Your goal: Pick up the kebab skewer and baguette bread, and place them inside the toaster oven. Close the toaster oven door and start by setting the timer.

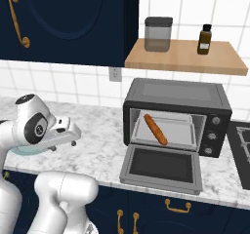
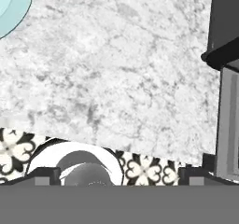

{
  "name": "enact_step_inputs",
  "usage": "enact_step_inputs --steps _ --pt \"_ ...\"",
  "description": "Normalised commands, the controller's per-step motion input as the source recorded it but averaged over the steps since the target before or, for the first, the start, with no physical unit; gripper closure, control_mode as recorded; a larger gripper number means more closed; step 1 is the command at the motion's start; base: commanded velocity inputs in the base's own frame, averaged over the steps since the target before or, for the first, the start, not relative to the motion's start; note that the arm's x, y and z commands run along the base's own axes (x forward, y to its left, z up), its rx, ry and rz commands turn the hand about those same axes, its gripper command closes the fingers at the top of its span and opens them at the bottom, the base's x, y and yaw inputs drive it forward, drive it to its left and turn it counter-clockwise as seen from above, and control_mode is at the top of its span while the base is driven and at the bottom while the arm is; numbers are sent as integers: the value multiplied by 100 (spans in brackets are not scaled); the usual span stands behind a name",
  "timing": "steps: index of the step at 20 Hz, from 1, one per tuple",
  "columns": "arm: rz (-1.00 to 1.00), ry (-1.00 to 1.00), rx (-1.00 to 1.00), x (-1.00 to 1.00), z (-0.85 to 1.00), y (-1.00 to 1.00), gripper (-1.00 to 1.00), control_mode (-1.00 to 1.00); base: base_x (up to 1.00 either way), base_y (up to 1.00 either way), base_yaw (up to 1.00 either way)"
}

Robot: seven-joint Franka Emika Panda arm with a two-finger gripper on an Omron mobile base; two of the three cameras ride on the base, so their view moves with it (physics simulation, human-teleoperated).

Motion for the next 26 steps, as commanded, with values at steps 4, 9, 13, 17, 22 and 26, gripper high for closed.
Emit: enact_step_inputs --steps 4,9,13,17,22,26 --pt "-19 0 14 23 1 100 -100 -100 0 0 0" --pt "-20 0 20 31 0 100 -100 -100 0 0 0" --pt "-13 0 16 53 0 100 -100 -100 0 0 0" --pt "-12 0 12 58 0 100 -100 -100 0 0 0" --pt "-14 0 12 46 -6 89 -100 -100 0 0 0" --pt "-12 2 12 13 -35 42 -100 -100 0 0 0"
